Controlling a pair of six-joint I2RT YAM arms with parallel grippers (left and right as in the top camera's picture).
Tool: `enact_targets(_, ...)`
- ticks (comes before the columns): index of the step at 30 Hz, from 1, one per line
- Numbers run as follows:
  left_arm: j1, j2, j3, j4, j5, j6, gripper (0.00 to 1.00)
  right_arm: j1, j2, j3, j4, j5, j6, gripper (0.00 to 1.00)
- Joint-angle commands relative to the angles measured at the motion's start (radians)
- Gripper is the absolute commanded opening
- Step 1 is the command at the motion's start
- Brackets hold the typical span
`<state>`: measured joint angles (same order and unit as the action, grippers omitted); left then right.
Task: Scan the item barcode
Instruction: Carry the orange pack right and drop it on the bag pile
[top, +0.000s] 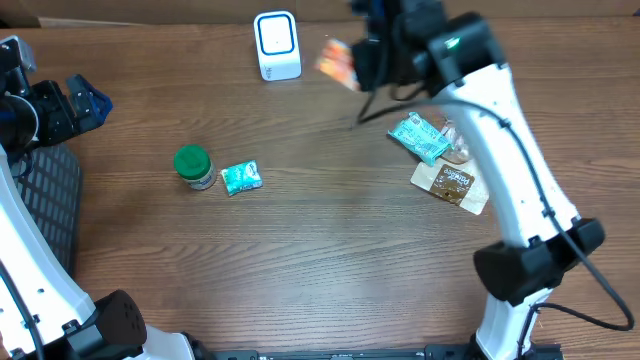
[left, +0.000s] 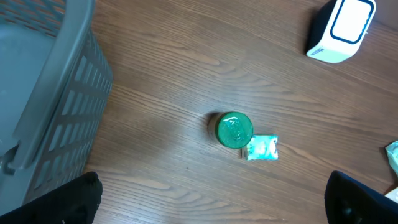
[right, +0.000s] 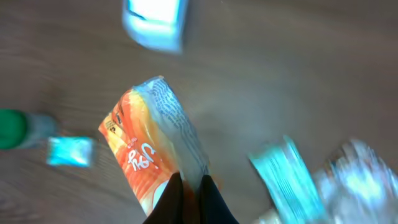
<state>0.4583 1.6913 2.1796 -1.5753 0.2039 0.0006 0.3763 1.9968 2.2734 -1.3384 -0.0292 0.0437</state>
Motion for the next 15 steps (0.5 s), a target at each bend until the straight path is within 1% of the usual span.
enact_targets(1,0.001,0.009,0.002,0.002,-0.002,0.015,0.99,-0.116,0.012,-0.044,-0.047,-0.018,0.102,0.04)
enact_targets(5,0.001,0.009,0.002,0.002,-0.002,0.015,1.00,-0.238,0.012,-0.150,-0.057,-0.018,0.159,0.04)
enact_targets(8,0.000,0.009,0.002,0.002,-0.002,0.015,1.00,-0.325,0.012,-0.263,-0.032,-0.019,0.200,0.04)
enact_targets(10,0.000,0.009,0.002,0.002,-0.002,0.015,1.00,-0.374,0.012,-0.342,0.001,-0.019,0.222,0.04)
enact_targets(15,0.000,0.009,0.002,0.002,-0.002,0.015,1.00,-0.467,0.012,-0.520,0.111,-0.075,0.223,0.04)
